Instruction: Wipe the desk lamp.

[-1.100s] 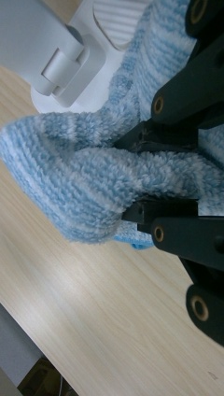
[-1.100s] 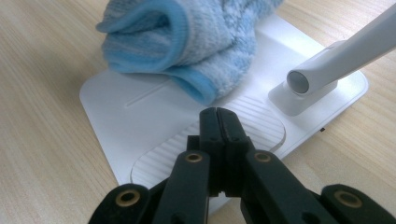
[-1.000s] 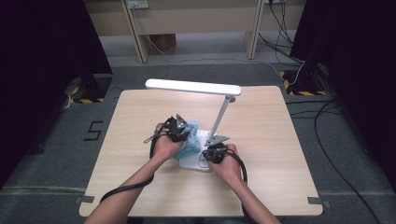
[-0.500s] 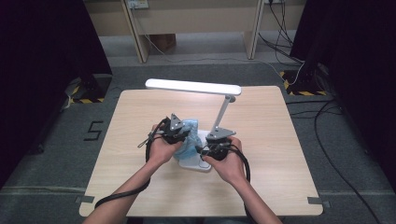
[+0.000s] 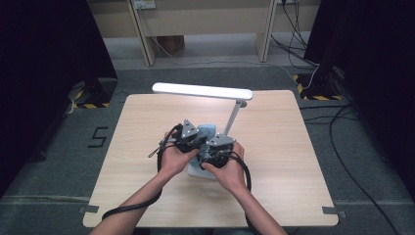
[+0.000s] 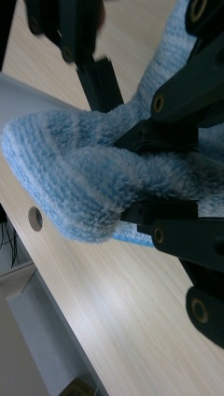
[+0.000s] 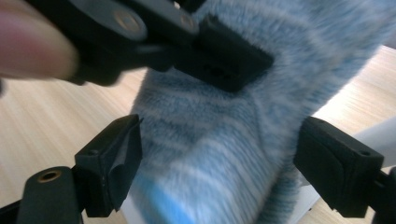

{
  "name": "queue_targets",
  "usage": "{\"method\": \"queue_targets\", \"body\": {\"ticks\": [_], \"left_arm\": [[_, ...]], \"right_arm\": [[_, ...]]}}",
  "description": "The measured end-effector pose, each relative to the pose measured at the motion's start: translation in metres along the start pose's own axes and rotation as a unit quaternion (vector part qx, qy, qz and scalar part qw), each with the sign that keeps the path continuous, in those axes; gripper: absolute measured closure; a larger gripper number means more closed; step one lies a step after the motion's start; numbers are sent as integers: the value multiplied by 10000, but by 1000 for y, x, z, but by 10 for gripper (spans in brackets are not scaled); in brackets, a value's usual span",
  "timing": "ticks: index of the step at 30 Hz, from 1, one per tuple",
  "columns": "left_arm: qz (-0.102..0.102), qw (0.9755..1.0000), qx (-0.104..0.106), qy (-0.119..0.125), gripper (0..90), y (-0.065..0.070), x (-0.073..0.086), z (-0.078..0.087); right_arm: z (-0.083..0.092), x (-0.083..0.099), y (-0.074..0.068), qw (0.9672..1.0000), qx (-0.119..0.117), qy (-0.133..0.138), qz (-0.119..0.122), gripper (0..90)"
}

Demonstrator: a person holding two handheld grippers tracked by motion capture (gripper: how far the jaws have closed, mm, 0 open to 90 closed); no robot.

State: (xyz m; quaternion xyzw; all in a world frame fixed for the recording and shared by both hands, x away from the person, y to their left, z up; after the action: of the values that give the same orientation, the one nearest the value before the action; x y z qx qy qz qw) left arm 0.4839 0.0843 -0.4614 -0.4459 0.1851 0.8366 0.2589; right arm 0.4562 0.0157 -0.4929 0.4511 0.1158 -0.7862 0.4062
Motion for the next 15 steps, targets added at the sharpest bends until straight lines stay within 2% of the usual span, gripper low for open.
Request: {"method": "queue_targets", "body": {"ticks": [4,5,6,7,10,15], "left_arm": [[37,10000,35,-30,703,4,-2,1],[168,9998,110,-18,703,7,-3,0],[168,9998,110,-18,703,7,-3,0],[353,9992,194,26,703,9,-5,-1],[469,9985,272,50,703,12,-6,-1],[541,9978,371,46,704,17,-8,0]], "right_arm": [[-4,5,1,9999,35,13,-98,163],[-4,5,1,10000,66,21,-71,161],[-4,5,2,9999,89,36,-61,160],[-4,5,3,9999,114,74,-68,159],[-3,5,5,9997,164,136,-97,159],[-2,8,7,9995,207,227,-107,170]]}}
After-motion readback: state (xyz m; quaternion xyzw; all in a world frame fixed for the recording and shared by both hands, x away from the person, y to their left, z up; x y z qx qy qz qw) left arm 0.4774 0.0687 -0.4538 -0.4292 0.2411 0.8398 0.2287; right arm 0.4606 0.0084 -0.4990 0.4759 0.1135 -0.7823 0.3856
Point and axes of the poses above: each handheld gripper's, and its own axes: z roughly backward along the jaws, x roughly out of its underside, y roughly to its right, the point moved 8 cm from there along -z, roughly forward along the jaws, and after that the axes turned 11 degrees about z, right-handed, at the moved point
